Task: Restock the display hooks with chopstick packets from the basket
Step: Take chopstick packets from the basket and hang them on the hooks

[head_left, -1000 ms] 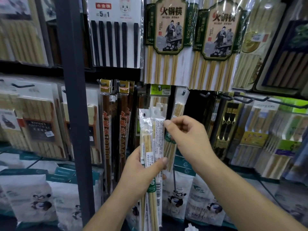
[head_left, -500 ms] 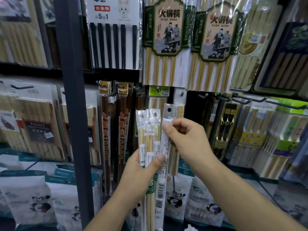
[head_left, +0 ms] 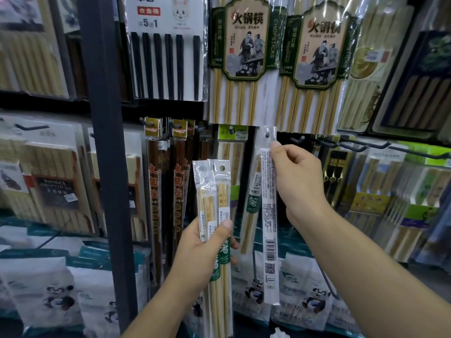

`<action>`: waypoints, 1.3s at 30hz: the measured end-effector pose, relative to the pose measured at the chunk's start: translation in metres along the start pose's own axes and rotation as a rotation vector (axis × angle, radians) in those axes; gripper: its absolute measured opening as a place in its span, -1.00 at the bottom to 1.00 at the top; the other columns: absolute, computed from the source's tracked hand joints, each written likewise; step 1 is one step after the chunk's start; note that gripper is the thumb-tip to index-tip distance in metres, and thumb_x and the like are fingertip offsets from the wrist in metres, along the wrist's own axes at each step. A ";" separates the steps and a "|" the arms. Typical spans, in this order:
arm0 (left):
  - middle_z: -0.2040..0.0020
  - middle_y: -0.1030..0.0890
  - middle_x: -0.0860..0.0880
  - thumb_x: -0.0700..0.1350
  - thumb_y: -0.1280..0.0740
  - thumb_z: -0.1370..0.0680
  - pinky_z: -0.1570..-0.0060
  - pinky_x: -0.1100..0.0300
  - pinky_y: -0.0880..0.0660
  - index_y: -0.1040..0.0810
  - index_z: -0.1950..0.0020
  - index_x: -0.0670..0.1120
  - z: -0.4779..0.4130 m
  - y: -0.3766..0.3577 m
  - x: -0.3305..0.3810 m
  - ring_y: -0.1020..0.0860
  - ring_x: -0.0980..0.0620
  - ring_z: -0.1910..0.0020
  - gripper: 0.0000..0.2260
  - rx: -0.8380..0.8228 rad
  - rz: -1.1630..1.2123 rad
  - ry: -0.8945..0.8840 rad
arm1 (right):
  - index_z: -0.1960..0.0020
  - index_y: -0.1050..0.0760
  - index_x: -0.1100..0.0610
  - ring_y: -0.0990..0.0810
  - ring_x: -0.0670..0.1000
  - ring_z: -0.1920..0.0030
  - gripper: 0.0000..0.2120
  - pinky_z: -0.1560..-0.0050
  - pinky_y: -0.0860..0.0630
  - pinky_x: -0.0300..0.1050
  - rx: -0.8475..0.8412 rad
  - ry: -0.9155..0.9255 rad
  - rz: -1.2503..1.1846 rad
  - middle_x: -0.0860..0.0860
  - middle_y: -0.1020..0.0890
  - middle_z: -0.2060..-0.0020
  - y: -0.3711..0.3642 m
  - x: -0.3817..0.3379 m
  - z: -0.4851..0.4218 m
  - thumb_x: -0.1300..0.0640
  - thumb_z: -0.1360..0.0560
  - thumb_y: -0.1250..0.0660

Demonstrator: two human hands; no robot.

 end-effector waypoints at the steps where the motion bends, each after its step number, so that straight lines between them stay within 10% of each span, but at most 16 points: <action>1: 0.24 -0.66 -0.06 0.07 -0.46 -0.44 0.31 0.08 -0.63 -0.68 0.07 0.14 0.000 0.000 0.000 -0.68 -0.06 0.22 -0.90 -0.002 0.004 0.001 | 0.13 -0.49 0.38 -0.37 0.03 0.29 -0.57 0.17 -0.37 -0.05 0.007 -0.001 -0.002 0.15 -0.43 0.33 -0.001 -0.001 -0.002 -0.01 -0.65 -0.28; 11: 0.24 -0.66 -0.05 0.07 -0.46 -0.46 0.30 0.07 -0.63 -0.68 0.03 0.14 -0.001 0.003 0.000 -0.68 -0.06 0.21 -0.89 0.002 -0.020 -0.005 | 0.25 -0.32 0.39 -0.22 -0.01 0.38 -0.56 0.10 -0.39 -0.11 0.072 -0.008 0.103 -0.05 -0.22 0.50 -0.004 0.005 -0.008 0.07 -0.61 -0.32; 20: 0.21 -0.67 -0.01 0.08 -0.45 -0.46 0.28 0.11 -0.63 -0.69 0.00 0.19 -0.001 0.003 0.000 -0.66 0.00 0.23 -0.86 0.015 -0.065 -0.020 | 0.16 -0.58 0.09 -0.52 -0.20 0.37 -0.76 0.24 -0.44 -0.23 0.126 -0.032 0.176 -0.13 -0.56 0.39 0.003 0.020 0.004 -0.04 -0.58 -0.38; 29: 0.14 -0.71 -0.09 0.00 -0.45 -0.48 0.30 0.07 -0.65 -0.69 -0.03 0.13 0.001 -0.006 0.003 -0.69 -0.05 0.25 -0.86 -0.062 -0.038 -0.013 | 0.14 -0.67 0.01 -0.63 -0.14 0.31 -0.86 0.33 -0.49 -0.36 -0.262 -0.048 -0.003 0.01 -0.70 0.26 -0.015 0.019 0.049 0.06 -0.58 -0.40; 39: 0.12 -0.73 -0.07 0.02 -0.44 -0.48 0.23 0.13 -0.65 -0.69 0.02 0.11 0.002 -0.008 0.004 -0.71 -0.05 0.18 -0.90 -0.085 -0.056 -0.034 | 0.15 -0.66 -0.01 -0.57 -0.21 0.33 -0.83 0.32 -0.47 -0.36 -0.280 -0.014 -0.023 -0.10 -0.65 0.34 -0.020 0.015 0.046 0.09 -0.61 -0.38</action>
Point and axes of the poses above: each hand's wrist, its own z-axis away from the middle knuckle, its own y-axis out of the back of the hand, x = y × z, the point moved 3 cm from there along -z, towards the middle knuckle
